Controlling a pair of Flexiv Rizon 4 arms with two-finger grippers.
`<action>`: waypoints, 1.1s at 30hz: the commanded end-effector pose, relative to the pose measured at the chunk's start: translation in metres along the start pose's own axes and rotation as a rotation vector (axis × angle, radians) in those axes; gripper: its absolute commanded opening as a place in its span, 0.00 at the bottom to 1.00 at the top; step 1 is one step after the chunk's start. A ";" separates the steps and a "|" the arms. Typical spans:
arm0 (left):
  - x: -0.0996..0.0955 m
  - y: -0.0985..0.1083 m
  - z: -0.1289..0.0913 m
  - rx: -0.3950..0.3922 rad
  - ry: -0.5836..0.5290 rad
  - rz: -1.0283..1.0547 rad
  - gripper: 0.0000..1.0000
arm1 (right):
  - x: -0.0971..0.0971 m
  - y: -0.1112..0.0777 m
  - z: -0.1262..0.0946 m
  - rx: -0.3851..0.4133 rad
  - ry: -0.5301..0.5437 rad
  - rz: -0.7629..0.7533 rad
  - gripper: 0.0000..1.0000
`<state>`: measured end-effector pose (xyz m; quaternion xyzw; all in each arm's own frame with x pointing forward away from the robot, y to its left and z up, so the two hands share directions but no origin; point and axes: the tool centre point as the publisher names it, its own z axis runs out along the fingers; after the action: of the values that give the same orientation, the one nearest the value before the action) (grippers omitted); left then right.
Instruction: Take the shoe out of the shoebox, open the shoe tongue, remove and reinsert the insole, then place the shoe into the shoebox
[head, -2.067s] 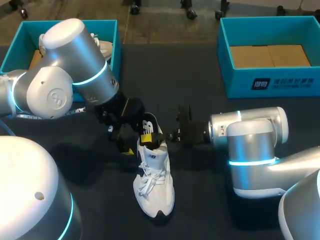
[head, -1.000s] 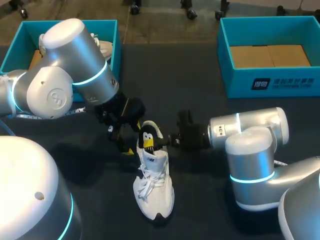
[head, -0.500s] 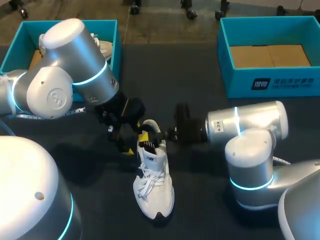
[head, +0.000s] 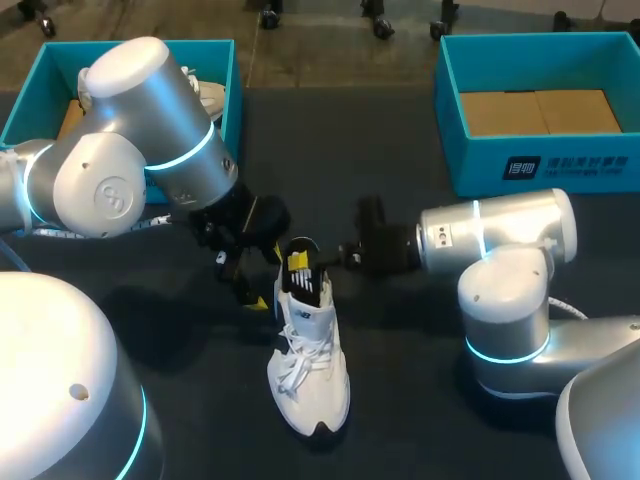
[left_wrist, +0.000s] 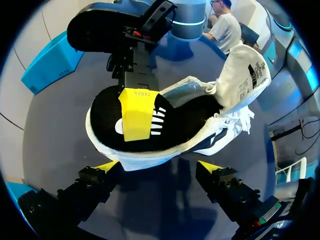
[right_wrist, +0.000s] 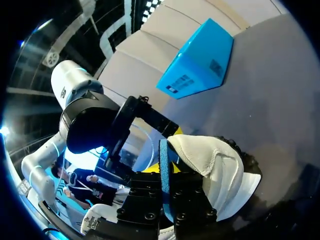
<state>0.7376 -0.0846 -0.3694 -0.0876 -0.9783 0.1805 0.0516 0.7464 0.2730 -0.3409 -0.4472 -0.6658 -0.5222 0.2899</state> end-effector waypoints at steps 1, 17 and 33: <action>0.001 0.000 0.001 0.001 -0.002 0.001 1.00 | -0.001 -0.008 0.004 0.016 -0.035 0.037 0.00; 0.001 0.000 0.001 0.001 -0.002 0.001 1.00 | 0.010 -0.020 0.002 0.022 -0.087 0.047 0.54; 0.000 -0.001 -0.001 -0.016 -0.017 0.007 1.00 | 0.023 -0.002 -0.013 0.061 -0.135 -0.024 0.85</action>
<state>0.7390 -0.0844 -0.3689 -0.0907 -0.9790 0.1769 0.0446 0.7311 0.2700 -0.3224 -0.4621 -0.6986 -0.4839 0.2535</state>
